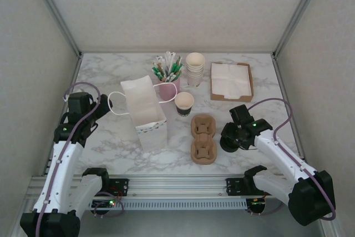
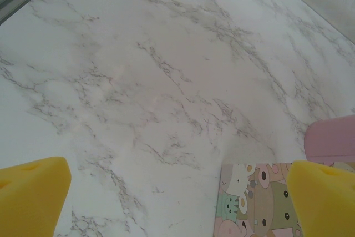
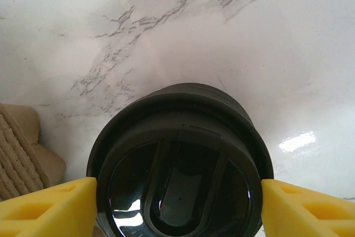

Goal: Pack the takeout coffee

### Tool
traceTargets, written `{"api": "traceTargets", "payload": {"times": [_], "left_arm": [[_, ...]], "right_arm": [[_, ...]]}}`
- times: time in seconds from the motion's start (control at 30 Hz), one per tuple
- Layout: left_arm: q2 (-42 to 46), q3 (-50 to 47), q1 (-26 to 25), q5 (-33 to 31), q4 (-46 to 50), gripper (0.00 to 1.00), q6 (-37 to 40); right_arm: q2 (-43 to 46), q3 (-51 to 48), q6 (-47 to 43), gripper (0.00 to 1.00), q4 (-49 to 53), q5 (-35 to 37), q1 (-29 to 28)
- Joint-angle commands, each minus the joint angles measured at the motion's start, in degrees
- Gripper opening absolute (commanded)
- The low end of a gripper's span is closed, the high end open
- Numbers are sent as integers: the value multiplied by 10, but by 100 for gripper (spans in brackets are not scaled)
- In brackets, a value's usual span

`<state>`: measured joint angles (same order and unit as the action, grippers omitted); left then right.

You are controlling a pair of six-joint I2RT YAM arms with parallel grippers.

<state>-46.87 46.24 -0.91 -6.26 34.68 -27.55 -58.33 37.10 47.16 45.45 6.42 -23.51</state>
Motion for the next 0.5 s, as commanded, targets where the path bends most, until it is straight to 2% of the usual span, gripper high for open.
{"api": "traceTargets", "payload": {"times": [0.0, 0.47], "left_arm": [[2, -6, 5, -6, 7, 100, 9], [2, -6, 5, -5, 7, 100, 8]], "right_arm": [[7, 7, -8, 74, 12, 21, 4], [1, -10, -8, 80, -9, 11, 4]]}}
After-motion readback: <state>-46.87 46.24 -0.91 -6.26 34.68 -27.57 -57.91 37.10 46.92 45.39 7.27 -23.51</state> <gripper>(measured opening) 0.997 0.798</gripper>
